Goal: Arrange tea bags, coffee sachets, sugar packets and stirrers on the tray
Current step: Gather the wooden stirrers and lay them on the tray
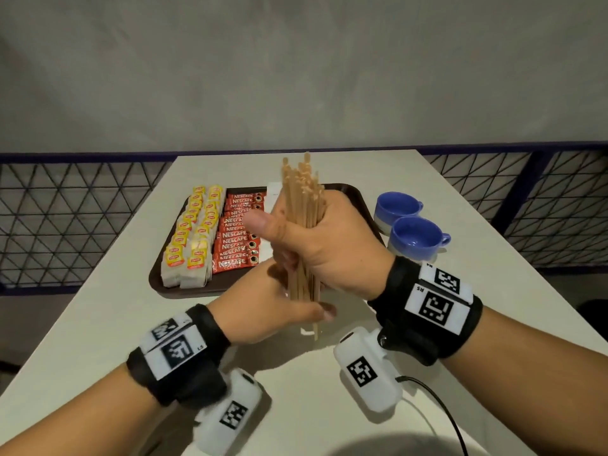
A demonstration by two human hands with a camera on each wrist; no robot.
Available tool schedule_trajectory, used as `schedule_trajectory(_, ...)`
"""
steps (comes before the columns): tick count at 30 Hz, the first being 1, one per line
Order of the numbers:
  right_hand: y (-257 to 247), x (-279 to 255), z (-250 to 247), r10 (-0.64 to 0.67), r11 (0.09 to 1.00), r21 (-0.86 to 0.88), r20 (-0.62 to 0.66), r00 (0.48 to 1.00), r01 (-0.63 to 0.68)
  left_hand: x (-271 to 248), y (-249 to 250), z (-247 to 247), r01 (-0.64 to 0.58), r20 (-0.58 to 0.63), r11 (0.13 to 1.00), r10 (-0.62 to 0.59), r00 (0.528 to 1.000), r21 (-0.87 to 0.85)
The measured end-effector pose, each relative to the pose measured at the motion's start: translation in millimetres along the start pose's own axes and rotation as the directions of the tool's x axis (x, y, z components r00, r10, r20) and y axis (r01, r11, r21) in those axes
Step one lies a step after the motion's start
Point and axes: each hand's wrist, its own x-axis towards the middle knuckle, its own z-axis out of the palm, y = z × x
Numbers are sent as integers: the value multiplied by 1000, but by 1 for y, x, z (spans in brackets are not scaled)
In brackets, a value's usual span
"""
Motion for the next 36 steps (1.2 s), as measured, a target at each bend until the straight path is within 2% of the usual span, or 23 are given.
schedule_trajectory(2, 4, 0, -8, -16, 1000, 3, -43, 999, 16, -5, -5, -22, 19, 9, 997, -19, 1000, 71)
schedule_trajectory(4, 13, -2, -14, -10, 1000, -18, -69, 998, 9, -12, -3, -46, 0, -59, 999, 2, 998, 36)
schedule_trajectory(7, 32, -5, -18, 30, 999, -36, -66, 997, -32, -15, 17, -69, -122, -138, 989, 134, 981, 89)
schedule_trajectory(11, 41, -5, -15, 53, 996, -68, -69, 996, -58, -10, 50, -58, -313, -81, 925, 336, 938, 214)
schedule_trajectory(16, 57, -3, -10, 114, 953, -284, 15, 993, -105, 8, 59, -37, -413, 32, 807, 442, 896, 423)
schedule_trajectory(18, 58, -6, -9, 158, 947, -290, 48, 986, -137, 13, 51, -30, -396, 63, 800, 415, 908, 450)
schedule_trajectory(21, 59, -10, -8, 136, 969, -217, 66, 989, -118, 14, 44, -24, -362, 49, 837, 376, 925, 410)
schedule_trajectory(24, 64, -11, -9, 201, 960, -215, 84, 976, -179, 15, 45, -27, -332, 52, 874, 336, 941, 354)
schedule_trajectory(26, 63, -7, -15, 241, 959, -167, 58, 969, -229, 17, 43, -36, -287, -31, 945, 295, 955, 161)
schedule_trajectory(28, 56, -3, -27, 271, 961, -39, -37, 962, -272, 20, 31, -52, -248, -167, 968, 249, 954, 26)
schedule_trajectory(30, 46, 0, -43, 274, 962, 48, -159, 949, -270, 22, 11, -67, -144, -224, 973, 182, 957, 178)
schedule_trajectory(32, 41, 1, -59, 285, 958, 102, -261, 922, -268, 20, -13, -73, -35, -148, 888, 116, 982, 459)
schedule_trajectory(34, 42, 1, -71, 314, 948, 158, -311, 897, -277, 14, -34, -64, -104, 33, 777, 106, 994, 621)
schedule_trajectory(36, 45, -1, -78, 373, 927, 164, -321, 870, -337, 8, -46, -49, -168, 189, 730, 54, 980, 662)
